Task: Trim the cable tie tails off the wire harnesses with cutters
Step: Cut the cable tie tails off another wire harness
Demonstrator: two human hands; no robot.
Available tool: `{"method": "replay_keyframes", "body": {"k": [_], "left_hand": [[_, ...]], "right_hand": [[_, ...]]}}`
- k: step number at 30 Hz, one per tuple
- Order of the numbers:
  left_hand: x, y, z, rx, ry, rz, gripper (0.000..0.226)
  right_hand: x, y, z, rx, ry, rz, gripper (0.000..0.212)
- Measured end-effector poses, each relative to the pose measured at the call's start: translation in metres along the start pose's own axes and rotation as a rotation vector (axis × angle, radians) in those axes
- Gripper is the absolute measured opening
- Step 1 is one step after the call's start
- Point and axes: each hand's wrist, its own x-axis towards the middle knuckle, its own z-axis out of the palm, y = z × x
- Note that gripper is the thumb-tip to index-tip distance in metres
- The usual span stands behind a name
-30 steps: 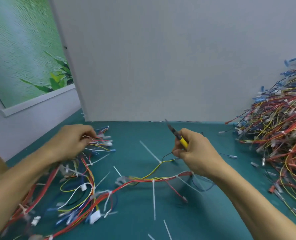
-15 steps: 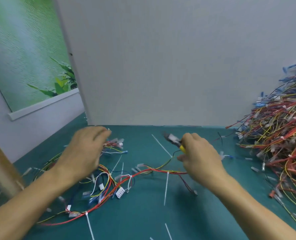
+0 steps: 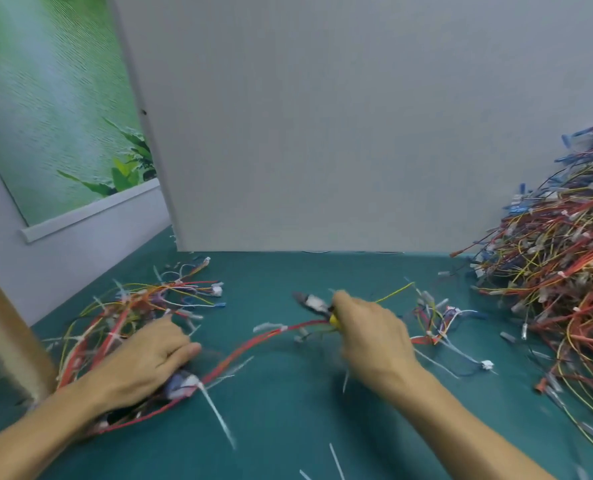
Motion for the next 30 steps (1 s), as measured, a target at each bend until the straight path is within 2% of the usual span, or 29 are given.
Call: {"method": "replay_keyframes", "body": {"k": [3, 5, 11, 14, 17, 19, 21, 23, 25, 27, 30], "left_hand": [[-0.019, -0.033, -0.012, 0.099, 0.032, 0.005, 0.065], [-0.023, -0.047, -0.018, 0.154, -0.013, 0.001, 0.061], [-0.017, -0.062, -0.023, 0.506, -0.266, -0.028, 0.034], [-0.018, -0.059, -0.028, 0.582, -0.391, -0.103, 0.026], [-0.010, -0.042, -0.035, 0.442, -0.389, -0.218, 0.009], [-0.001, -0.021, -0.039, 0.324, -0.270, -0.227, 0.043], [0.012, 0.011, -0.041, 0.236, -0.043, -0.203, 0.056], [0.025, 0.050, -0.035, 0.127, 0.069, -0.209, 0.038], [0.039, 0.084, -0.024, 0.070, -0.013, -0.330, 0.019], [0.053, 0.101, -0.012, 0.065, -0.172, -0.513, 0.043], [0.064, 0.102, 0.003, 0.123, -0.202, -0.699, 0.059]], "right_hand": [[0.006, 0.024, -0.016, 0.086, 0.104, 0.174, 0.021], [0.004, 0.036, -0.023, 0.105, 0.141, 0.261, 0.016], [-0.003, 0.057, -0.035, 0.199, 0.211, 0.516, 0.010], [0.000, 0.076, -0.050, 0.269, 0.291, 0.605, 0.007], [0.001, 0.075, -0.052, 0.269, 0.268, 0.569, 0.007], [-0.002, 0.061, -0.046, 0.237, 0.177, 0.531, 0.010], [-0.011, 0.043, -0.034, 0.179, 0.000, 0.463, 0.015], [-0.023, 0.023, -0.022, 0.123, -0.228, 0.349, 0.017], [-0.036, 0.005, -0.013, 0.128, -0.374, 0.244, 0.014], [-0.044, -0.005, -0.015, 0.196, -0.363, 0.170, 0.014], [-0.042, 0.002, -0.042, 0.328, -0.144, 0.160, 0.017]]}}
